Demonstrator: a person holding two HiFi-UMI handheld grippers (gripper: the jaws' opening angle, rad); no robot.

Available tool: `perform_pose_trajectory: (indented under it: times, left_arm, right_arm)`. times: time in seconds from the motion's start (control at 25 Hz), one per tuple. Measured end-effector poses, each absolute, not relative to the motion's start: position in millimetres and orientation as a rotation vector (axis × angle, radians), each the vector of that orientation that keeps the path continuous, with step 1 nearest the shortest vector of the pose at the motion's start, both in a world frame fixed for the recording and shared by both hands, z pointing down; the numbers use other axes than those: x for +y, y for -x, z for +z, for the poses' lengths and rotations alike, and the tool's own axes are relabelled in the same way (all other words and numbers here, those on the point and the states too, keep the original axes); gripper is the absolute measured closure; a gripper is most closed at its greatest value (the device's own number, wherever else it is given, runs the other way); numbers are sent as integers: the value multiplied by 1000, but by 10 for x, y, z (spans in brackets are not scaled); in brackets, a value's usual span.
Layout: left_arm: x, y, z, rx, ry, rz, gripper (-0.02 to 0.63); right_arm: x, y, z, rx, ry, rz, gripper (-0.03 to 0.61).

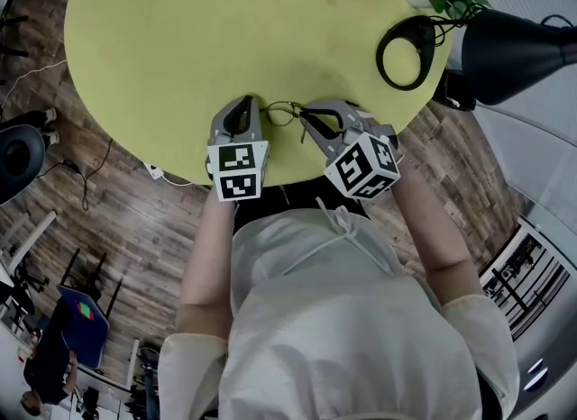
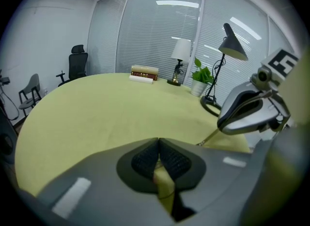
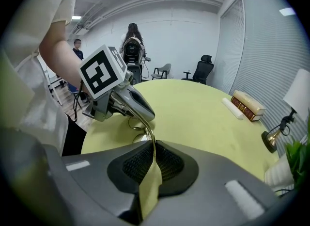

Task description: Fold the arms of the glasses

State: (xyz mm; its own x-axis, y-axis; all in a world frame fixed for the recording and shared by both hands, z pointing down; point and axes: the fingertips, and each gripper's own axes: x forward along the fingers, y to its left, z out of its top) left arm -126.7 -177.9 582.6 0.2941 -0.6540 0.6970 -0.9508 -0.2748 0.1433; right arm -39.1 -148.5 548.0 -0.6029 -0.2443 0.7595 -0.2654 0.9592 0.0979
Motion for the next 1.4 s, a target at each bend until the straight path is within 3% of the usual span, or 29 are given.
perform_pose_trajectory:
  times: [0.52, 0.76, 1.4]
  left_arm:
    - [-1601, 1384, 5466, -1459, -1978, 569, 607]
    - [-1131, 1481, 5829, -1410, -1865, 661, 607]
    - [-1134, 1549, 5960, -1360, -1797, 583, 607]
  right_arm:
    - [-1417, 378, 5471, -2213, -381, 9, 561]
    - [-1370, 392, 5459, -2197, -363, -29, 561]
    - [-1289, 568, 5404, -2124, -178, -178, 560]
